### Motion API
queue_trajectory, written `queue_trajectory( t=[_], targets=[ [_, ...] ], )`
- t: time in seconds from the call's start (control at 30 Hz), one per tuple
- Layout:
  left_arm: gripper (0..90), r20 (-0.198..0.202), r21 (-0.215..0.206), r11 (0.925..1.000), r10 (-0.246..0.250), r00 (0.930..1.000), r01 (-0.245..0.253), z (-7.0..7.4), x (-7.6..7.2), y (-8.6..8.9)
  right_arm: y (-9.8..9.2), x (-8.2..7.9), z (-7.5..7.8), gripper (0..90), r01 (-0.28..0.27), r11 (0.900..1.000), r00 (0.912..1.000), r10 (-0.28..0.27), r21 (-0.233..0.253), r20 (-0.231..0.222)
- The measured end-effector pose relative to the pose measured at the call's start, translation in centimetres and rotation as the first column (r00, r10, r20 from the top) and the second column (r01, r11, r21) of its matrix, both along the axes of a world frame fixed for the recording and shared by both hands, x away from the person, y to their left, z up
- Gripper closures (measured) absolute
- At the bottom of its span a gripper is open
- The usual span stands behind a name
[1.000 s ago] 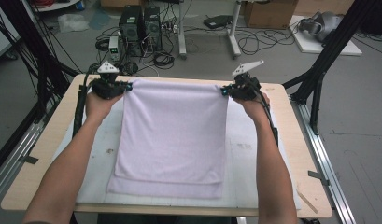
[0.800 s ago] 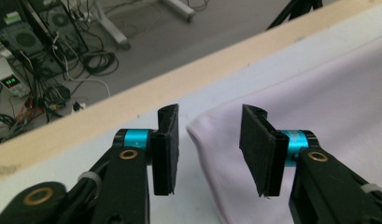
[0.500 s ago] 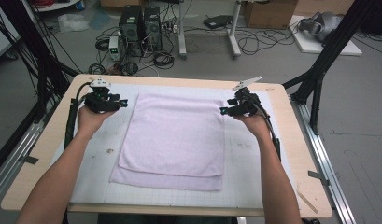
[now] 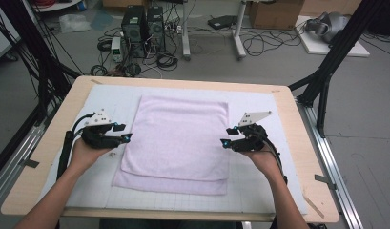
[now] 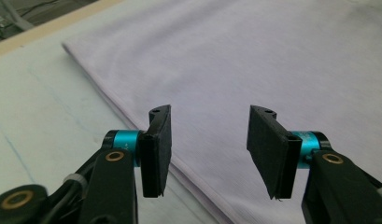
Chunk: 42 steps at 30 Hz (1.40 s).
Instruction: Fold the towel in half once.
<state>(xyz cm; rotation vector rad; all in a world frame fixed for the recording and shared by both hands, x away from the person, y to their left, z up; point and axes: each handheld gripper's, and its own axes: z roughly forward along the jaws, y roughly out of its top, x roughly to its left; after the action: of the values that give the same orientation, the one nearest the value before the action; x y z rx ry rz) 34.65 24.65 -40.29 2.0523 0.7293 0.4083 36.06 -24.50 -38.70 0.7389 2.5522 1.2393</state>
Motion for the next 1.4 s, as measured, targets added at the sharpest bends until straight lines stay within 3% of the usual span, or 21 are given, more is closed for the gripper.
queue_trajectory(
  t=[0.13, 0.27, 0.33, 0.73, 0.9, 1.0, 1.13, 1.4],
  targets=[
    [48.9, -0.005, 0.014, 0.9989, -0.044, 0.999, 0.045, -1.1, -1.9, 0.0, 0.2, -1.5, -0.7, 49.9, -0.026, 1.0, 0.9992, 0.026, -0.005, -0.029],
    [52.1, -0.022, 0.005, 0.996, -0.089, 0.9958, 0.089, -1.5, -3.2, 0.2, 0.6, -3.0, -1.5, 53.2, -0.057, 0.998, 0.9981, 0.057, -0.011, -0.022],
    [53.1, -0.014, 0.022, 0.9936, -0.111, 0.9938, 0.111, -1.7, -4.0, 0.2, 0.8, -3.9, -2.2, 54.7, -0.071, 0.997, 0.9971, 0.072, 0.012, -0.027],
    [61.4, -0.072, 0.072, 0.9834, -0.161, 0.9843, 0.166, -3.8, -4.5, -0.3, 2.2, -5.9, -5.6, 59.1, -0.142, 0.989, 0.9869, 0.139, -0.03, -0.082],
    [65.2, -0.075, 0.083, 0.9833, -0.155, 0.985, 0.162, -4.2, -4.5, -0.3, 1.8, -6.1, -5.9, 64.6, -0.132, 0.991, 0.9888, 0.131, -0.011, -0.072],
    [71.1, -0.061, 0.093, 0.9828, -0.154, 0.9861, 0.16, -4.2, -4.7, -0.4, 1.7, -6.3, -5.9, 72.3, -0.137, 0.99, 0.9886, 0.136, -0.013, -0.065],
    [83.3, -0.063, 0.073, 0.9878, -0.133, 0.9891, 0.138, -4.3, -4.9, -0.3, 1.8, -6.4, -5.9, 85.0, -0.153, 0.988, 0.987, 0.152, -0.023, -0.052],
    [87.7, -0.053, 0.083, 0.9899, -0.111, 0.9924, 0.115, -4.0, -5.2, -0.3, 1.6, -6.3, -5.1, 87.4, -0.154, 0.988, 0.9878, 0.153, -0.002, -0.026]
  ],
)
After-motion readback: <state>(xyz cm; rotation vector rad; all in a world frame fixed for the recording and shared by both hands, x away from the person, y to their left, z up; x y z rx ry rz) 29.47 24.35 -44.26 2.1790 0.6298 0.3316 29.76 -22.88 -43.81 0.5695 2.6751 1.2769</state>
